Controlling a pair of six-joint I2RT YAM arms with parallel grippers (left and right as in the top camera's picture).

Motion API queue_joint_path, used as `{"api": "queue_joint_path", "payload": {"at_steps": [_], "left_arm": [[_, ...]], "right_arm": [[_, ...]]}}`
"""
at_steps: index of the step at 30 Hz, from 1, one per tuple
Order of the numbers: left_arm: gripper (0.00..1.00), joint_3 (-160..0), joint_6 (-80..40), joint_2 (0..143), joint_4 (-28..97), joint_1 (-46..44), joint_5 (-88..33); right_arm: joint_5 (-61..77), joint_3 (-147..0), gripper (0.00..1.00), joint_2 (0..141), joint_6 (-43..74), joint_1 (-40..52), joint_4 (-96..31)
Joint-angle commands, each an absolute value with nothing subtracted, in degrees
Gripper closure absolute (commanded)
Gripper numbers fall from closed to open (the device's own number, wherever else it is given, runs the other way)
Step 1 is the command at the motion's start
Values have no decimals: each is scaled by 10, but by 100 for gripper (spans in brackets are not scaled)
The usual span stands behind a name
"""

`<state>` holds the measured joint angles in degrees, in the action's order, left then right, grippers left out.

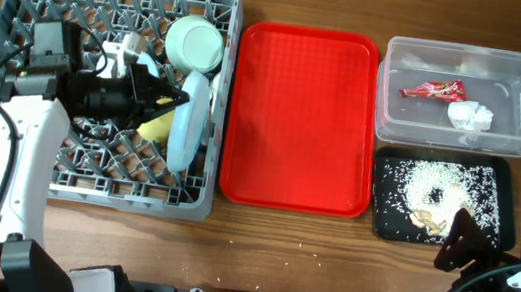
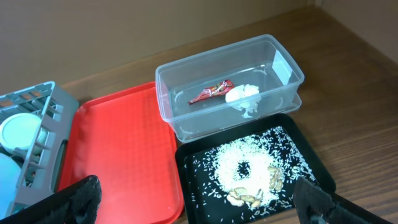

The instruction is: Sort waste into correct bins and load items into the dishwasher rack

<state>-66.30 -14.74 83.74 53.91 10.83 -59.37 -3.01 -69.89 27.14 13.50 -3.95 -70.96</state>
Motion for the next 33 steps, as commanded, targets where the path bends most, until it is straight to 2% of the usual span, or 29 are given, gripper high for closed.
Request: {"api": "queue_joint_path", "payload": {"at_steps": [1, 3, 4, 7, 8, 9, 15, 19, 22, 25, 27, 33], "left_arm": [[96, -651, -206, 840, 540, 126, -519], [94, -651, -215, 840, 535, 129, -513], [89, -651, -215, 840, 535, 129, -513], [65, -651, -215, 840, 536, 129, -513], [49, -651, -215, 840, 536, 129, -513], [0, -651, -215, 840, 535, 129, -513], [0, -654, -216, 823, 520, 130, -514], [0, -682, -244, 755, 499, 120, -509], [0, -683, -260, 688, 482, 92, -435], [0, -683, -260, 629, 487, 65, -270], [0, -683, -260, 609, 498, 62, -218], [0, -683, -260, 609, 502, 62, -213]], "right_arm": [[-34, -700, 0, 268, 141, -41, -708], [-34, -700, 0, 268, 141, -41, -708], [-34, -700, 0, 268, 141, -41, -708], [-34, -700, 0, 268, 141, -41, -708], [-34, -700, 0, 268, 141, -41, -708], [-34, -700, 0, 268, 141, -41, -708], [-34, -700, 0, 268, 141, -41, -708], [-34, -700, 0, 268, 141, -41, -708], [-34, -700, 0, 268, 141, -41, -708], [-34, -700, 0, 268, 141, -41, -708], [-34, -700, 0, 268, 141, -41, -708], [-34, -700, 0, 268, 141, -41, -708]]}}
